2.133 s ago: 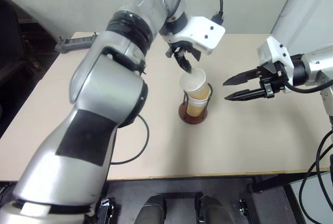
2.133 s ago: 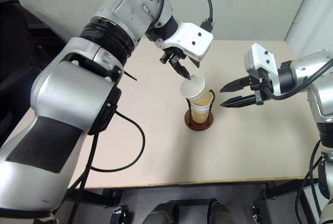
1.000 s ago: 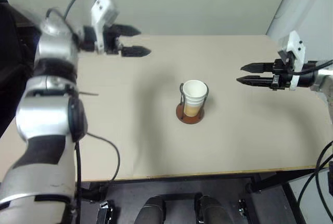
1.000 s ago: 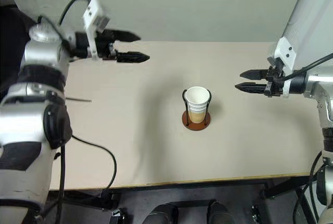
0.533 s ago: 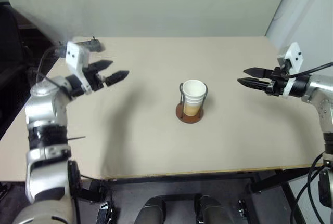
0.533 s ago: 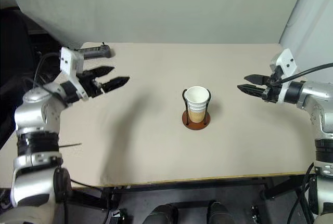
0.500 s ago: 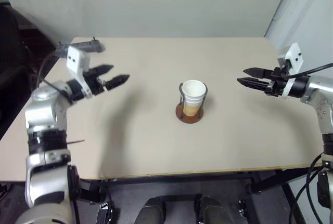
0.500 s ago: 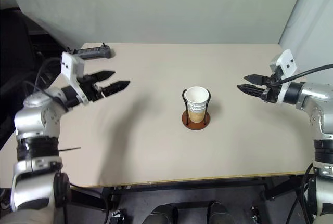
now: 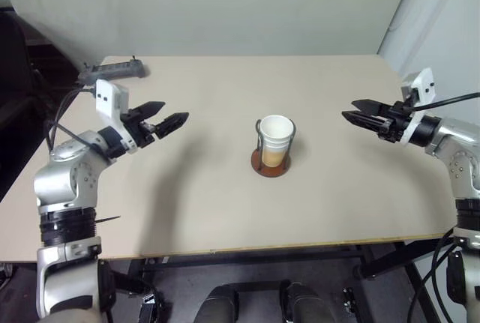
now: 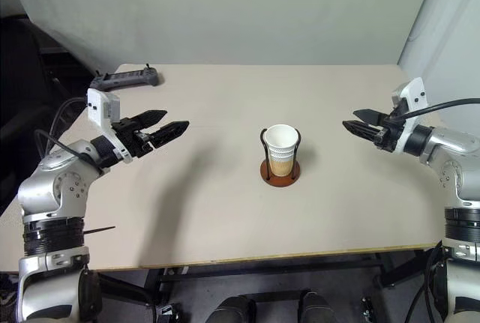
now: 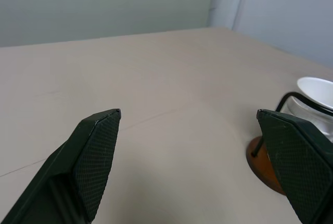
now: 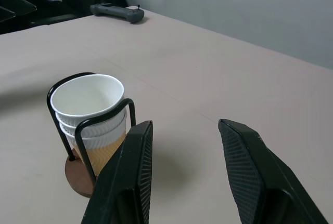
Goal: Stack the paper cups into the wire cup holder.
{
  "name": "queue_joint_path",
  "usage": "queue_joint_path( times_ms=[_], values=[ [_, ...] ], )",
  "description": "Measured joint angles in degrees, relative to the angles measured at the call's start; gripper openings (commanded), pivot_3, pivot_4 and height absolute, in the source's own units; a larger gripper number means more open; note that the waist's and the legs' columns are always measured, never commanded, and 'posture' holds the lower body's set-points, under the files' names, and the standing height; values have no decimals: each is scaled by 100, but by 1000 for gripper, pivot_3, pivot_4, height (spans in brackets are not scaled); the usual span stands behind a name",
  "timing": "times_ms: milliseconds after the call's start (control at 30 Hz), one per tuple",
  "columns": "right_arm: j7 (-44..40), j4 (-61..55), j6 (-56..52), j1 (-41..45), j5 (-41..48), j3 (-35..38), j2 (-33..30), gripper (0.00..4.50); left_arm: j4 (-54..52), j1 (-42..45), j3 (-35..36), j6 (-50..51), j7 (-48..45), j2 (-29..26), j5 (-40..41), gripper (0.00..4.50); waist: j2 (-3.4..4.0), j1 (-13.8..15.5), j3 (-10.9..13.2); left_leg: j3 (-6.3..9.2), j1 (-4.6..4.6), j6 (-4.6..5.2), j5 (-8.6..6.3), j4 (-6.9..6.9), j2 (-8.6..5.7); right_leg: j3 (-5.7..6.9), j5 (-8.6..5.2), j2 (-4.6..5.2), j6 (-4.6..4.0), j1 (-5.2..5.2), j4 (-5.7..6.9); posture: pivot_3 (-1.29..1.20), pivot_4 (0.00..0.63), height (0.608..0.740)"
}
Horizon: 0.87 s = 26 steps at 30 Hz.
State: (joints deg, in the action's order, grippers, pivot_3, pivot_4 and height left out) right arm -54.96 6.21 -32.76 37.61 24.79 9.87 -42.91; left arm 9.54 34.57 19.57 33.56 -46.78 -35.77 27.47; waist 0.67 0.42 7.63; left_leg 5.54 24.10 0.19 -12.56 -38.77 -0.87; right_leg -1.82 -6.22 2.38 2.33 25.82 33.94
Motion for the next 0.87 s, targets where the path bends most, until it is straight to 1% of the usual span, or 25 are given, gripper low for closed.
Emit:
queue_joint_path(
  times_ms=[100, 333, 867],
  values=[
    [1, 9, 0, 11, 0, -1, 12, 1997, -109, -29, 0, 0, 130, 19, 91, 4484, 0, 3, 0, 0, 4, -6, -8, 16, -1, 0, 9, 1, -29, 5, -6, 0, 150, 740],
    [16, 31, 3, 23, -7, -3, 63, 1997, -315, -102, 0, 0, 453, 115, 275, 4484, 0, 12, 0, 0, 3, -14, -19, 60, 0, 4, -19, 1, -36, 16, -17, 0, 150, 740],
    [43, 42, 98, 24, -18, -93, 125, 1997, -409, -119, -1, -53, 717, 161, 486, 4484, 0, 13, 0, 5, 1, -19, -22, 63, 2, 6, -22, 1, -41, 16, -17, 0, 150, 740]
  ],
)
